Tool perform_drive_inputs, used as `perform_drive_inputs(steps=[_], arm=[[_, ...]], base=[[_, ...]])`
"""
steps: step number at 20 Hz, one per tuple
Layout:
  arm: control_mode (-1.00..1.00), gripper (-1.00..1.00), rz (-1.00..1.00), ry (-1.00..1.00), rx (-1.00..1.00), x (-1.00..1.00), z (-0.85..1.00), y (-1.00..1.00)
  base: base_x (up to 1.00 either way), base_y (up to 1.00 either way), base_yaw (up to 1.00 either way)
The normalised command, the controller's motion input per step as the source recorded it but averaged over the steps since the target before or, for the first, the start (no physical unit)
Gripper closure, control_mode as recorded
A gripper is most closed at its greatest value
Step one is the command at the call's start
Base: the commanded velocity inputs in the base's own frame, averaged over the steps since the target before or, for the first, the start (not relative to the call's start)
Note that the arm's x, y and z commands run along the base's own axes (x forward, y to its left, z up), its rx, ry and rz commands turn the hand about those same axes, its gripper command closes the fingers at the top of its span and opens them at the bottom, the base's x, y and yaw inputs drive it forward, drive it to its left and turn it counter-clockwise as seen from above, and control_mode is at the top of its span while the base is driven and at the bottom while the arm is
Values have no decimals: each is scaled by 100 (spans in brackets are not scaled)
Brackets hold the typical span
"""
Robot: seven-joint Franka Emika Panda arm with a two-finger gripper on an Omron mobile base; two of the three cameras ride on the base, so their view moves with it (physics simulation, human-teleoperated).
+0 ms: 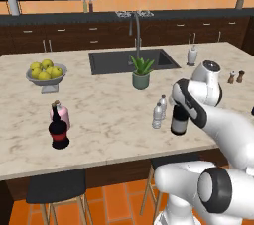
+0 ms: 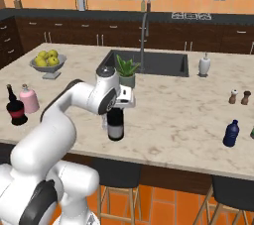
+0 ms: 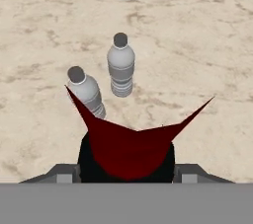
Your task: Move the plastic bottles in the middle to the plastics group, and the glass bottles in the middle to the glass group.
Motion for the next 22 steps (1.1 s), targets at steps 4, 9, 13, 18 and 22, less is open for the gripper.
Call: perform_drive_inputs(steps=[4,9,13,18,22], arm=[[-100,100,10,0,0,-20,14,77],[-100,100,12,0,0,-10,7,67],[-100,100,14,0,0,-1,3,62],[-100,100,13,0,0,0,3,55],[-100,100,14,0,4,16,3,45]], base=[[0,0,0],[0,0,0],[0,0,0],[0,0,0],[0,0,0]])
